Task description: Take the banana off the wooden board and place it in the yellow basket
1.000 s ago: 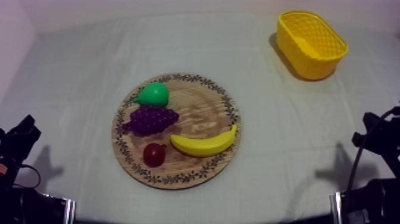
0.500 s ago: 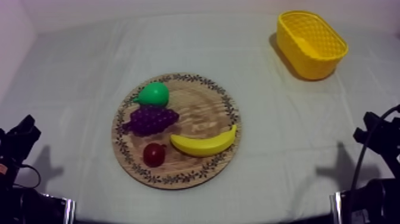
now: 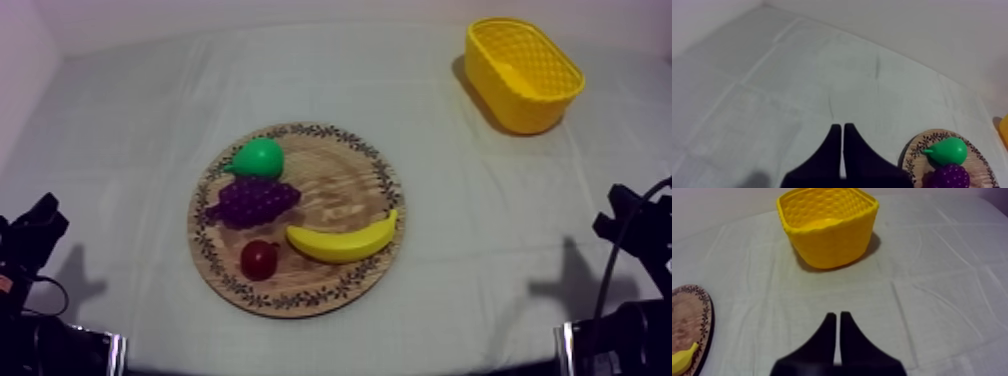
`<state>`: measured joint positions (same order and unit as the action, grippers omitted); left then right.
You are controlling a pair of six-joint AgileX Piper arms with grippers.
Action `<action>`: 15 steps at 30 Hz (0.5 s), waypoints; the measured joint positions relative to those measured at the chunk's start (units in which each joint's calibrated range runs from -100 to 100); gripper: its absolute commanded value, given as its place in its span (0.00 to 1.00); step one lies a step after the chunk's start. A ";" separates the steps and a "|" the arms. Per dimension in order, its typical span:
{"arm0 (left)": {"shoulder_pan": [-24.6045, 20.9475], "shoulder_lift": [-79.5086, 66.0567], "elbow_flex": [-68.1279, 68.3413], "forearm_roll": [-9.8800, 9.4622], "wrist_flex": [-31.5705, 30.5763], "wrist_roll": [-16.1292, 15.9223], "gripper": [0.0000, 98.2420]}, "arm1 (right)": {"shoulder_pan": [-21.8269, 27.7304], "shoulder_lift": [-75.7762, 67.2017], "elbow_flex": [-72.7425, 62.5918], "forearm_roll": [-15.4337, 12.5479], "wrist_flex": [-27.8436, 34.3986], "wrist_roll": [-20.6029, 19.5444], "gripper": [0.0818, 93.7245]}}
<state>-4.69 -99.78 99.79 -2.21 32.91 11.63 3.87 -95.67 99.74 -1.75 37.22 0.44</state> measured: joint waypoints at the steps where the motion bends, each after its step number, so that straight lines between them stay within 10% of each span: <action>1: 0.00 0.00 0.00 0.00 0.00 0.00 0.00 | -0.01 0.00 0.00 0.00 -0.07 -0.09 0.01; 15: 0.00 0.00 0.00 0.00 0.00 0.00 0.00 | -1.96 0.00 0.00 -1.57 -0.11 -0.44 0.00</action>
<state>-4.69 -99.78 99.79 -2.21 32.91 11.63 1.91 -95.67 99.74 -3.31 37.11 0.00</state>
